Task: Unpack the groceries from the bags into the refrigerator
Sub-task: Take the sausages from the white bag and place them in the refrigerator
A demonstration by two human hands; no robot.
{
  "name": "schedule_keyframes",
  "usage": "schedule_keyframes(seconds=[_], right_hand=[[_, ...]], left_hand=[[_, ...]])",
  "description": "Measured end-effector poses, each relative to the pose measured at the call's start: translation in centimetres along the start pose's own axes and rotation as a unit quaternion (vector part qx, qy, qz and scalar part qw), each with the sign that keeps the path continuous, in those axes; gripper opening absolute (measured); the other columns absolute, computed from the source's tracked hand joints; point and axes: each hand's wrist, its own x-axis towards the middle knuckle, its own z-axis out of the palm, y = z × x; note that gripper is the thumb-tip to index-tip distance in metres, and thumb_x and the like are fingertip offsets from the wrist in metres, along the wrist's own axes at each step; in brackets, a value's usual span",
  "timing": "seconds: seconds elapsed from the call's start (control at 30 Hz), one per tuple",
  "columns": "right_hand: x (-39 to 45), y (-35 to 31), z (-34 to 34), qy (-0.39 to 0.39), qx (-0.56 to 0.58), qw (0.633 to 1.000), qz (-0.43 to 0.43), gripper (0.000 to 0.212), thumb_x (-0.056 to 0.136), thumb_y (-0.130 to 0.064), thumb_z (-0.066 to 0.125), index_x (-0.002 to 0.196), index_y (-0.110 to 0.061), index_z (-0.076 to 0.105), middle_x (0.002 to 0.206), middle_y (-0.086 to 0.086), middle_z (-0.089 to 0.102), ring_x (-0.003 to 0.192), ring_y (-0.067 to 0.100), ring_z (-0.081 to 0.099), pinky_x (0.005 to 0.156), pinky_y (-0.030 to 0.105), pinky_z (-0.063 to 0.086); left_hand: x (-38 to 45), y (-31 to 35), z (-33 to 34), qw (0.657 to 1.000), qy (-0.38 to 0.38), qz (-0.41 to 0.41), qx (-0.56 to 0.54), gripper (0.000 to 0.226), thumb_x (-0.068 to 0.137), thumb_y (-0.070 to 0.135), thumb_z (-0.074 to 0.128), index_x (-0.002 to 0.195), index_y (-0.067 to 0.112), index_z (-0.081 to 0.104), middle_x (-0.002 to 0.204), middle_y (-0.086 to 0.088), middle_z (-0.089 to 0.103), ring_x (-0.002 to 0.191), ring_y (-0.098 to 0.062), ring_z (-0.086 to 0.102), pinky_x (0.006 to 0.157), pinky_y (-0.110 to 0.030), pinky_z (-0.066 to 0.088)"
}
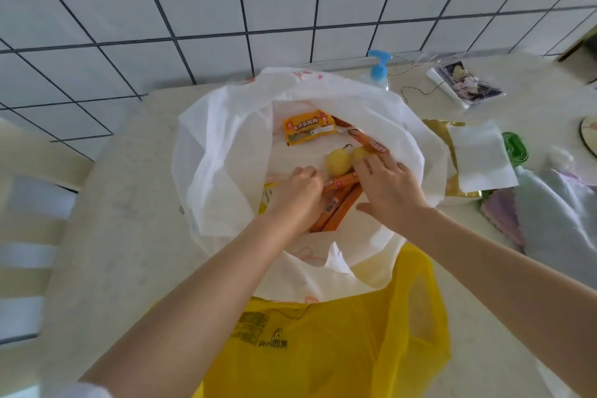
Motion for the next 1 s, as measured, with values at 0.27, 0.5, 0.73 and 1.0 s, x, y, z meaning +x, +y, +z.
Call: schedule_keyframes(seconds=[0.27,0.5,0.73,1.0], right_hand=[[-1.8,2.5,0.6,-0.020,-0.032,0.999,0.019,0.095,0.063,-0.049,0.082,0.139,-0.012,0.039,0.141,0.009,0.044,0.129,0.026,0.045,0.099,0.036,0.046],[0.0,3.6,1.2,0.090,0.002,0.996,-0.018,0.034,0.068,-0.004,0.077,0.099,-0.004,0.063,0.104,0.012,0.062,0.103,0.032,0.058,0.076,0.041,0.056],[2.2,4.8,0.7,0.043,-0.056,0.997,0.021,0.038,0.086,-0.014,0.060,0.123,-0.010,0.052,0.114,0.009,0.060,0.110,0.028,0.053,0.092,0.038,0.046],[3.3,4.9,1.3,0.013,-0.097,0.994,0.051,0.029,0.085,-0.025,0.066,0.109,-0.015,0.053,0.103,0.005,0.060,0.101,0.024,0.054,0.086,0.032,0.045]], left_hand=[[1.8,1.7,2.2,0.995,-0.064,0.008,0.071,0.046,0.093,0.047,0.045,0.126,0.015,0.046,0.124,-0.007,0.055,0.112,-0.031,0.052,0.092,-0.043,0.044],[2.3,3.4,2.9,0.984,-0.096,-0.024,0.147,0.056,0.082,0.046,0.066,0.119,0.014,0.041,0.122,-0.006,0.055,0.110,-0.029,0.055,0.092,-0.041,0.039],[2.3,3.7,2.9,0.978,-0.136,-0.019,0.157,0.052,0.090,0.038,0.059,0.130,0.009,0.042,0.128,-0.008,0.055,0.116,-0.026,0.054,0.092,-0.034,0.037],[2.5,3.4,3.3,0.973,-0.152,-0.012,0.176,0.060,0.091,0.047,0.057,0.133,0.008,0.044,0.132,-0.008,0.053,0.122,-0.026,0.050,0.103,-0.037,0.031]])
